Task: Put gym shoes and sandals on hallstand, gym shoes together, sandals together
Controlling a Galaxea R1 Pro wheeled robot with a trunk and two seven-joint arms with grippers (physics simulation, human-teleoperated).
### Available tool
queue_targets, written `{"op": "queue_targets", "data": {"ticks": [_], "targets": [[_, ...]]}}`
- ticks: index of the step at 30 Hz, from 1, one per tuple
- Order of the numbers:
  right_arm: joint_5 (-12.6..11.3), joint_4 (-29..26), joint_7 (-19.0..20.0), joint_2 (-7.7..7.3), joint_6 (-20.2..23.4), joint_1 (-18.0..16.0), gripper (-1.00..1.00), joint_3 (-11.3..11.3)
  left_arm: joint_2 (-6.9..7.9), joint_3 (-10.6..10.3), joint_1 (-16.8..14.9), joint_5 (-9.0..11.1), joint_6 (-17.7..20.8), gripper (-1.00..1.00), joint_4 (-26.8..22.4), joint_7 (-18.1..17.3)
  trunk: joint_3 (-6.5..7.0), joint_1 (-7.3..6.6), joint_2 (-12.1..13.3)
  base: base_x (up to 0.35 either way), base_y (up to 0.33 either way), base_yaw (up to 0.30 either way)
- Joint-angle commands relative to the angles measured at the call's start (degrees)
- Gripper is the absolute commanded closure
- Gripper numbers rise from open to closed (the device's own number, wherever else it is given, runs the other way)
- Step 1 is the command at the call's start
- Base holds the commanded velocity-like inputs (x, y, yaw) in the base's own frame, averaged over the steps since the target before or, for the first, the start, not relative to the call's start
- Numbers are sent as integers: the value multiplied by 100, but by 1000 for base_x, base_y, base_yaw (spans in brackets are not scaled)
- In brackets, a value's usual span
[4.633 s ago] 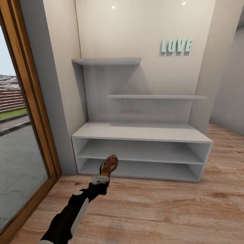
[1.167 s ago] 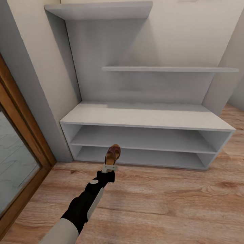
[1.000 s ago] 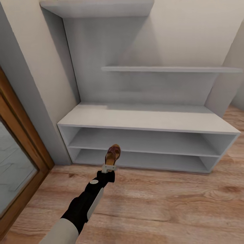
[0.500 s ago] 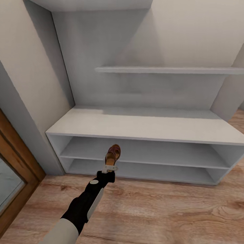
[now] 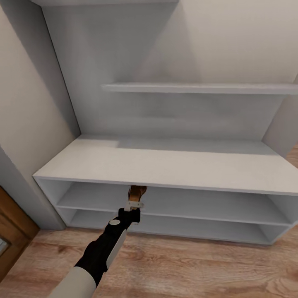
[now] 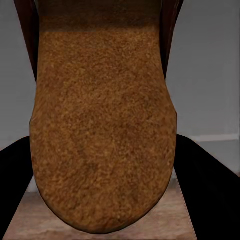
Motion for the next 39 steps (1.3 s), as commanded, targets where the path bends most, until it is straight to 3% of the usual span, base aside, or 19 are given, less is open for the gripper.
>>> {"op": "queue_targets", "data": {"ticks": [1, 14, 25, 39], "targets": [[-28, -3, 11, 2, 36, -9, 100, -27, 4, -21, -4, 57, 26, 100, -10, 51, -5, 2, -2, 344, -91, 0], [-28, -4, 10, 0, 36, -9, 100, -27, 6, -20, 0, 59, 21, 100, -10, 51, -5, 2, -2, 110, -10, 0], [-28, -3, 10, 1, 37, -10, 100, -27, 6, -20, 1, 59, 21, 100, -10, 51, -5, 2, -2, 282, 0, 0], [-28, -3, 10, 4, 36, -11, 100, -27, 6, -21, 1, 61, 22, 100, -4, 47, -5, 2, -2, 19, 0, 0]]}}
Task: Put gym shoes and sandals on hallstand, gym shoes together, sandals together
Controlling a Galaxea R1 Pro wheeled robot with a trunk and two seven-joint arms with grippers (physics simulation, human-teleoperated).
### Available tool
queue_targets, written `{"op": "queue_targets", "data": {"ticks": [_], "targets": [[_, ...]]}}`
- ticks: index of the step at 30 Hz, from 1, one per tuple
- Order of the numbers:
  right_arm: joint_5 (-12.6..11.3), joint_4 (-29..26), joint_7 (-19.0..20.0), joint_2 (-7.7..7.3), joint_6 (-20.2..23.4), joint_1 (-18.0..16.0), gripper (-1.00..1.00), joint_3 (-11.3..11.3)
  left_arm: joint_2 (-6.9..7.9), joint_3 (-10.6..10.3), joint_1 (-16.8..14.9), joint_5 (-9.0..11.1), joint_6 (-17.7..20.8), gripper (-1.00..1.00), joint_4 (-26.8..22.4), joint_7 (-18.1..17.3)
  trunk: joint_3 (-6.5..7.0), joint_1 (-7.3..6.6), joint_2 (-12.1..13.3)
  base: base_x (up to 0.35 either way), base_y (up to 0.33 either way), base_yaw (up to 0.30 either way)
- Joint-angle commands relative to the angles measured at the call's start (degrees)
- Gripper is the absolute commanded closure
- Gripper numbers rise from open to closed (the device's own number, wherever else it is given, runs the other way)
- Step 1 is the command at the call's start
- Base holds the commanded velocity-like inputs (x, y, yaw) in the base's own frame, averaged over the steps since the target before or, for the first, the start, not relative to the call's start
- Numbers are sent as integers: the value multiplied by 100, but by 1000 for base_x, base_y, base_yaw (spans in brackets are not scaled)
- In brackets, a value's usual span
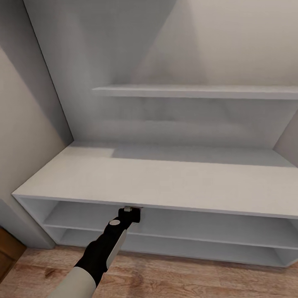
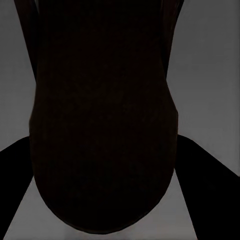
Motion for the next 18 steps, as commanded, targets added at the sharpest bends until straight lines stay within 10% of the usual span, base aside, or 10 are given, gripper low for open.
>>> {"op": "queue_targets", "data": {"ticks": [1, 18], "targets": [[-22, -3, 9, 1, 38, -6, 100, -26, 4, -16, -4, 75, 17, -100, -10, 56, -5, -2, -2, 0, 0, 0], [-22, -9, 8, -2, 38, -7, 100, -26, 4, -16, -5, 71, 19, -100, -9, 50, -5, -2, -2, 0, 0, 0]]}}
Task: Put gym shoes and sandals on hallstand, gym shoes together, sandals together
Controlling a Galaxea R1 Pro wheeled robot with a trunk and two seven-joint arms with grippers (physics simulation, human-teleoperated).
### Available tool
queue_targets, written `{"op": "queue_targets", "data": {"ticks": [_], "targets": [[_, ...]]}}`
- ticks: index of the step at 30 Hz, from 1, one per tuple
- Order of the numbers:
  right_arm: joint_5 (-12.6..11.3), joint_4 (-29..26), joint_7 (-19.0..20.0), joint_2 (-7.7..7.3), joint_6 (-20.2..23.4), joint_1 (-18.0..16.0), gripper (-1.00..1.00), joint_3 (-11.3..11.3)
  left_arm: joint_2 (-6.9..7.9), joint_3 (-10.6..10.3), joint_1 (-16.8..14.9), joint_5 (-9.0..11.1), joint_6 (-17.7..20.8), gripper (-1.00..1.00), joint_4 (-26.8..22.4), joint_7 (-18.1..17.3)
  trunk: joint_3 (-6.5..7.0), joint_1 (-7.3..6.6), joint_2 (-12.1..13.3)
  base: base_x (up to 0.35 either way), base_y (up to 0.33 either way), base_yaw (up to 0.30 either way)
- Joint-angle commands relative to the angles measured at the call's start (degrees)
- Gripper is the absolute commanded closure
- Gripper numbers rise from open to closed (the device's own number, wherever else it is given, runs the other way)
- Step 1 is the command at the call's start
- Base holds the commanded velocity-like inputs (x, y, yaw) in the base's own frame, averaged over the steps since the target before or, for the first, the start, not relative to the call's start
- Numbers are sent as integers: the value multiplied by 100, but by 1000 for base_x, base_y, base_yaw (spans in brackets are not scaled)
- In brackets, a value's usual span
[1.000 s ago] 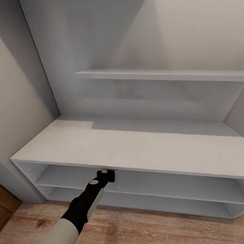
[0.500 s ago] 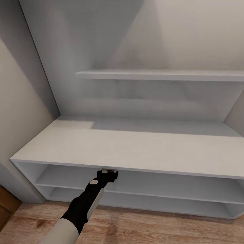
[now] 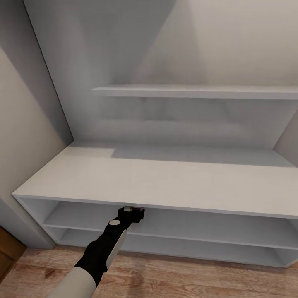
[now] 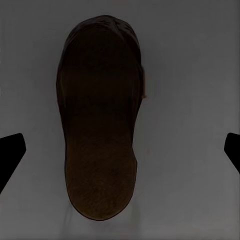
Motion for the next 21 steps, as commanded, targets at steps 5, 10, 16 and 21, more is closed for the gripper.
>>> {"op": "queue_targets", "data": {"ticks": [5, 10, 16, 21], "targets": [[-23, 2, 13, 1, 38, -8, 100, -26, 4, -20, -2, 69, 12, -100, -11, 49, -5, -1, -2, -133, 0, 0], [-23, 1, 12, 0, 39, -8, 100, -26, 3, -21, -2, 66, 11, -100, -11, 49, -5, -1, -2, -313, 0, 0], [-23, 2, 13, 3, 38, -8, 100, -26, 5, -21, -3, 61, 10, -100, -11, 48, -5, -1, -2, -339, 0, 0], [-23, -2, 10, 5, 38, -8, 100, -26, 50, -21, 0, 62, 2, -100, -11, 48, -5, -1, -2, -341, 0, 0]]}}
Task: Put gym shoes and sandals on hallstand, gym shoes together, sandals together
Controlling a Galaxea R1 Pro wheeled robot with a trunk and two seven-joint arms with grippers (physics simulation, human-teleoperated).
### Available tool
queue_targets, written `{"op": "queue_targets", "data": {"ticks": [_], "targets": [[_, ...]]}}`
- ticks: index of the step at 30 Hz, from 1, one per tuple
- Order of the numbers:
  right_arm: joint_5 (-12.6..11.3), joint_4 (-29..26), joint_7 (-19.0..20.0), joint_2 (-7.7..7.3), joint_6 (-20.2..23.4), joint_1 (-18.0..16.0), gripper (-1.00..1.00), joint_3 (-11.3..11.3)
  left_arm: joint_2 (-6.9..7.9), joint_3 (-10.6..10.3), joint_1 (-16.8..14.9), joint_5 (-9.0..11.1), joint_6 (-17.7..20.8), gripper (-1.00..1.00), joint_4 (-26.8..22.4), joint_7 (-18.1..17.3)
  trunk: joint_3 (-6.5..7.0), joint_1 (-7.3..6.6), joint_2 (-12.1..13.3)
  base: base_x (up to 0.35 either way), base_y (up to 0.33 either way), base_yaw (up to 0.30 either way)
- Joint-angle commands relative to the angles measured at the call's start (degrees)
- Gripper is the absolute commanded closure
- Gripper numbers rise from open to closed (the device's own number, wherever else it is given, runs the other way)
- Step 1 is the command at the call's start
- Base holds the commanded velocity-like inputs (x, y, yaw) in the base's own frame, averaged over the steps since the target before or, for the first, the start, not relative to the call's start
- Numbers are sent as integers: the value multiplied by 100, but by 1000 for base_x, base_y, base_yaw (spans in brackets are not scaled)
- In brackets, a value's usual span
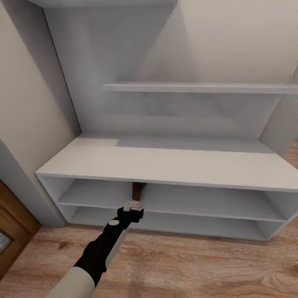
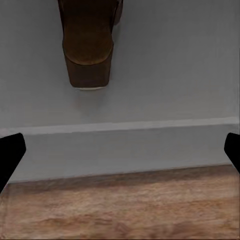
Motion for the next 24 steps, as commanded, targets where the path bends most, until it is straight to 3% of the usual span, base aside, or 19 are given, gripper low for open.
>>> {"op": "queue_targets", "data": {"ticks": [1, 6, 9, 12, 18, 21, 22, 24], "targets": [[-24, -4, 8, 2, 38, -8, 100, -27, 53, -20, 0, 67, -2, -100, -9, 49, -5, -5, -2, -337, 0, 0], [-24, -8, 2, 3, 38, -7, 100, -27, 305, -12, 33, 90, -496, -100, -9, 20, -5, -5, -2, -234, 0, 0], [-24, -9, -3, 4, 31, -9, 100, -32, 636, -13, 53, 115, -871, -100, 81, -10, -5, -5, -2, -36, 0, 0], [-24, -9, -2, 13, 30, -12, 100, -33, 793, -15, 60, 121, -1054, -100, 221, -64, -5, -5, -2, -13, 0, 0], [-27, -10, -1, 29, 29, -7, 100, -42, 1055, -5, 73, 123, -1888, -100, 911, -896, -5, -5, -2, -2, 0, 0], [-25, -19, -19, 30, 29, -9, 100, -38, 1333, -3, 74, 164, -2036, -100, 1029, -1151, -5, -5, -2, 0, 0, 0], [-25, -23, -26, 30, 29, -11, 100, -36, 1466, -3, 75, 401, -2067, -100, 1056, -1303, -5, -5, -2, 0, 0, 0], [-24, -23, -29, 30, 29, -11, 100, -36, 1498, -9, 75, 580, -2081, -100, 1170, -1392, -5, -5, -2, -11, 0, 0]]}}
